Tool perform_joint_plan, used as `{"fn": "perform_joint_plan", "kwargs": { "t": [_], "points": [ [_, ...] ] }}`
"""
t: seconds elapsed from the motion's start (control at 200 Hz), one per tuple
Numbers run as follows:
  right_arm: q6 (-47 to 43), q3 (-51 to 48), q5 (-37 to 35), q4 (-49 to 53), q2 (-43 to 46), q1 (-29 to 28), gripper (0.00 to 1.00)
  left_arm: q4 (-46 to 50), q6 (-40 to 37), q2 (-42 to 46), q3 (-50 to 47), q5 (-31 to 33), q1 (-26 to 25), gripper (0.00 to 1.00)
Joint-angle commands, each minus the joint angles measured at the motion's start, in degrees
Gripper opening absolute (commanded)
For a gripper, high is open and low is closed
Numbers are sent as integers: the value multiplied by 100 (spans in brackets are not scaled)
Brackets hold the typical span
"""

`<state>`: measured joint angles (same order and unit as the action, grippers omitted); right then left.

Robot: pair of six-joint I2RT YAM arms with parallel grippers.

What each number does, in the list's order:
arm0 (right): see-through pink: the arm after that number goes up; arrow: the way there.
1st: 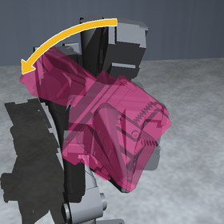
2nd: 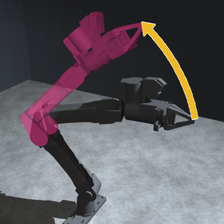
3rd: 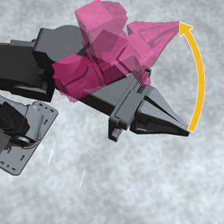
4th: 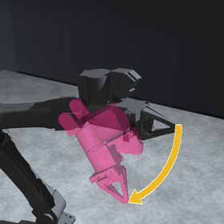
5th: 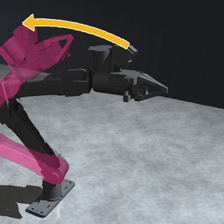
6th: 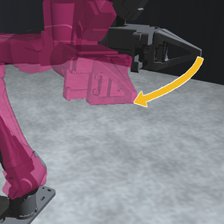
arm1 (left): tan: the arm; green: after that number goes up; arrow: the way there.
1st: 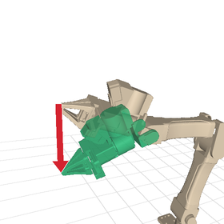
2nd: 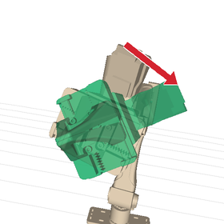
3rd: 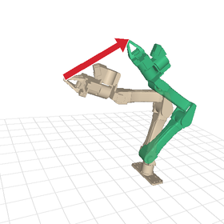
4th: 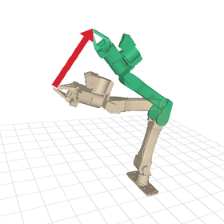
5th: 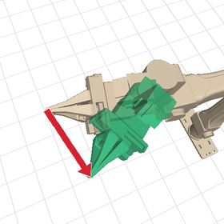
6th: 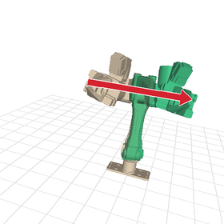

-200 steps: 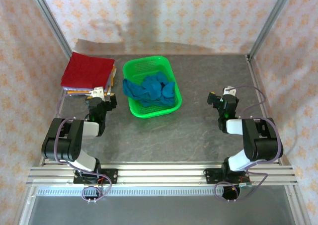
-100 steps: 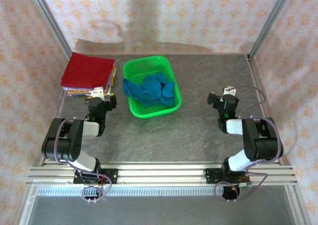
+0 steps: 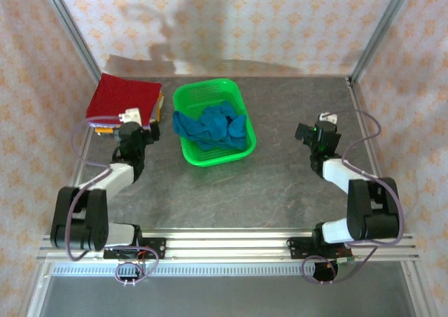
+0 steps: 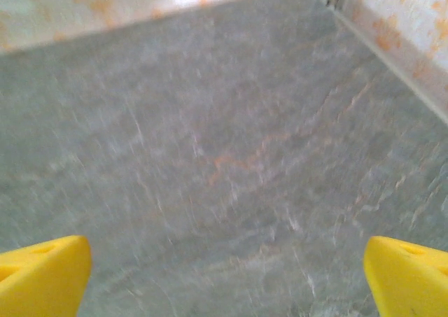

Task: Fold and stack the t-shirts

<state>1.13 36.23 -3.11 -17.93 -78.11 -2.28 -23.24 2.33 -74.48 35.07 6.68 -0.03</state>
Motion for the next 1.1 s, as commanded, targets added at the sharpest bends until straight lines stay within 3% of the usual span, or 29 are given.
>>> {"fn": "perform_joint_plan", "kwargs": {
  "t": [0.0,0.085,0.165,0.28,0.496,0.791,1.096],
  "points": [
    [706,417,-109,1905,490,-98,99,2242,720,443,732,-25,-58,100],
    [1111,872,-75,3082,699,-291,99,3564,1346,444,1422,-617,-108,99],
    [1425,1219,-31,3928,850,-530,99,4200,1745,329,1824,-1218,-242,99],
    [1789,1572,343,4714,938,-776,99,4414,2116,74,2139,-1674,-410,99],
    [2087,2196,536,5927,911,-910,99,4768,2105,-921,2817,-1853,-699,99],
    [2280,2284,938,6254,1143,-910,99,4341,2245,-2326,3193,-2769,-897,99],
    [2400,2368,1159,6490,1091,-911,99,4395,2136,-3382,4270,-3445,-1886,99]
  ]
}}
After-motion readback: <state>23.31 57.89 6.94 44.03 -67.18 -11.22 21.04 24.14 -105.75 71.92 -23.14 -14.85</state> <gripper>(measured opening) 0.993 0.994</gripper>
